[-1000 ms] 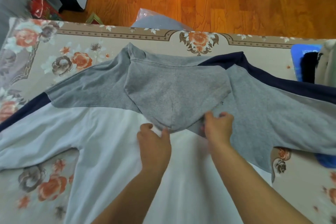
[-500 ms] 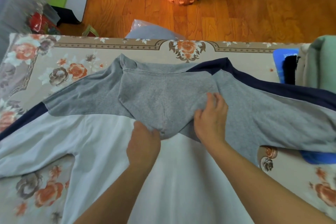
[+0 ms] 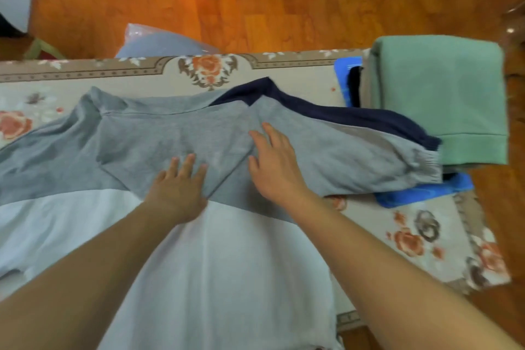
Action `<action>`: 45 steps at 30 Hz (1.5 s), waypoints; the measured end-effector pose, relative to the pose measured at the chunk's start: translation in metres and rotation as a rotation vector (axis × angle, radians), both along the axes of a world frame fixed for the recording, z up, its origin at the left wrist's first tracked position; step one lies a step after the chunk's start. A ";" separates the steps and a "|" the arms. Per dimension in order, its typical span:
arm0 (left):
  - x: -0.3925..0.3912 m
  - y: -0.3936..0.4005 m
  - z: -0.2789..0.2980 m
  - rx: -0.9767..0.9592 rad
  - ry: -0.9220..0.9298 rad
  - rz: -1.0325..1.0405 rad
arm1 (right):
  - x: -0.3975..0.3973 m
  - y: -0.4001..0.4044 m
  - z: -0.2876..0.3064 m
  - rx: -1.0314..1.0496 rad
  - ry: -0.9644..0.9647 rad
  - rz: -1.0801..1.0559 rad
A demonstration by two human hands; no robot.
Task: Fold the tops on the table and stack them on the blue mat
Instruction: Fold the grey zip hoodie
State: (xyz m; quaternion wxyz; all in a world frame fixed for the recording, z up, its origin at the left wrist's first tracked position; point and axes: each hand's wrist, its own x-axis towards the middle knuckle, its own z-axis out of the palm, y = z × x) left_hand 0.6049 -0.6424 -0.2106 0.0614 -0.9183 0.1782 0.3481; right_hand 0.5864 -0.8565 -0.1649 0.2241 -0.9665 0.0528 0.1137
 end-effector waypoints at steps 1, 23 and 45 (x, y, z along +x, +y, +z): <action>-0.001 -0.010 0.007 -0.002 -0.038 0.024 | -0.023 -0.012 0.013 0.069 -0.087 -0.101; -0.053 -0.075 0.045 -0.506 0.242 0.638 | -0.074 -0.217 0.057 0.144 -0.142 -0.764; -0.095 -0.033 -0.002 -0.608 -0.042 1.146 | -0.083 -0.067 -0.020 -0.113 0.166 0.322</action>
